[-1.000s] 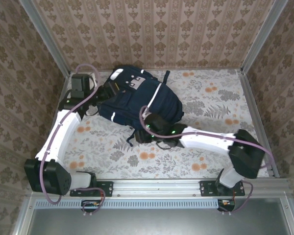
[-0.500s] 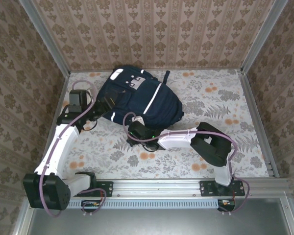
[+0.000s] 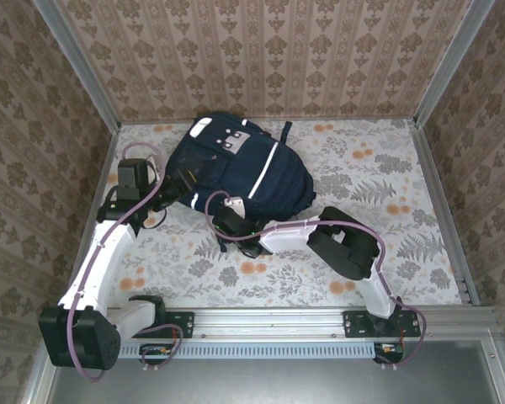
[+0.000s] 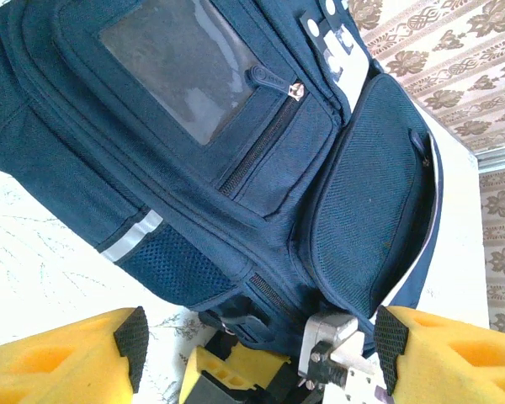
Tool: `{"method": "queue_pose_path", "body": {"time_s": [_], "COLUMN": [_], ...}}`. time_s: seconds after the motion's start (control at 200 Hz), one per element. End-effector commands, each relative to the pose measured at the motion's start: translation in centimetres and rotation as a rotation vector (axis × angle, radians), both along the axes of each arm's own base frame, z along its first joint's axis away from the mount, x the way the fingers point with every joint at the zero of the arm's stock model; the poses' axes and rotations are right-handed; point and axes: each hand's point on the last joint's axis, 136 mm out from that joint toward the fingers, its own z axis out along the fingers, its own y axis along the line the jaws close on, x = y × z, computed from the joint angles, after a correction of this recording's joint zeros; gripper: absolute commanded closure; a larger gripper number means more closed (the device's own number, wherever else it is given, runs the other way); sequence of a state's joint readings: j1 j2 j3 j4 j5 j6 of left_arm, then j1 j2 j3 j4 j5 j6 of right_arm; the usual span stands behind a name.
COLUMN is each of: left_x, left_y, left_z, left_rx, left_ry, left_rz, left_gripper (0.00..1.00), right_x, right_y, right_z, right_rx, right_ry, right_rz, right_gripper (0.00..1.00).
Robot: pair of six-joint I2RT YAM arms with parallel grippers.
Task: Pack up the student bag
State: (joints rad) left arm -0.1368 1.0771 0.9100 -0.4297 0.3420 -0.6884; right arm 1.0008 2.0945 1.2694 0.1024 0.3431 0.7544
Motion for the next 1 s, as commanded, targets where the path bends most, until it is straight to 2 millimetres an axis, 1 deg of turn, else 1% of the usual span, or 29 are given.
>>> {"method": "queue_pose_path", "body": {"time_s": [0.0,0.085,0.14,0.225,0.315,0.46,0.685,0.775,0.855,0.91,0.935,0.995], "left_x": [-0.1,-0.1,0.0,0.0,0.1,0.3,0.5,0.4,0.4,0.4,0.5,0.4], "left_y": [0.0,0.1,0.1,0.2,0.2,0.3,1.1,1.3,0.8,0.3,0.1,-0.4], "left_z": [0.5,0.5,0.5,0.2,0.0,-0.2,-1.3,-2.0,-2.9,-3.5,-3.7,-4.1], "left_rx": [0.005,0.007,0.008,0.013,0.015,0.023,0.054,0.058,0.032,0.014,0.010,0.008], "left_ry": [-0.037,-0.040,-0.041,-0.037,-0.035,-0.028,0.018,0.051,0.078,0.094,0.095,0.099], "left_rz": [0.002,0.003,0.006,0.010,0.011,0.015,0.050,0.069,0.058,0.043,0.033,0.013], "left_gripper": [0.26,0.26,0.26,0.26,0.26,0.26,0.25,0.25,0.24,0.24,0.24,0.24], "right_x": [1.9,2.5,2.8,3.2,3.6,3.1,1.1,0.2,-0.5,-0.6,-0.5,0.2], "right_y": [-1.3,-0.9,-0.7,-0.7,-1.7,-2.8,-4.2,-4.9,-5.6,-6.0,-6.5,-7.5], "right_z": [-1.4,-1.7,-2.0,-1.9,-1.7,-0.9,1.6,2.0,2.4,2.8,2.8,2.9], "right_rx": [-0.020,-0.018,-0.026,-0.050,-0.083,-0.093,-0.090,-0.095,-0.090,-0.067,-0.066,-0.055], "right_ry": [0.006,0.004,-0.001,-0.016,-0.037,-0.050,-0.072,-0.073,-0.097,-0.142,-0.153,-0.153], "right_rz": [-0.087,-0.091,-0.093,-0.105,-0.133,-0.122,-0.032,0.002,0.021,0.027,0.018,-0.010], "right_gripper": [0.56,0.56,0.59,0.69,0.82,1.00,1.00,1.00,1.00,1.00,1.00,1.00]}}
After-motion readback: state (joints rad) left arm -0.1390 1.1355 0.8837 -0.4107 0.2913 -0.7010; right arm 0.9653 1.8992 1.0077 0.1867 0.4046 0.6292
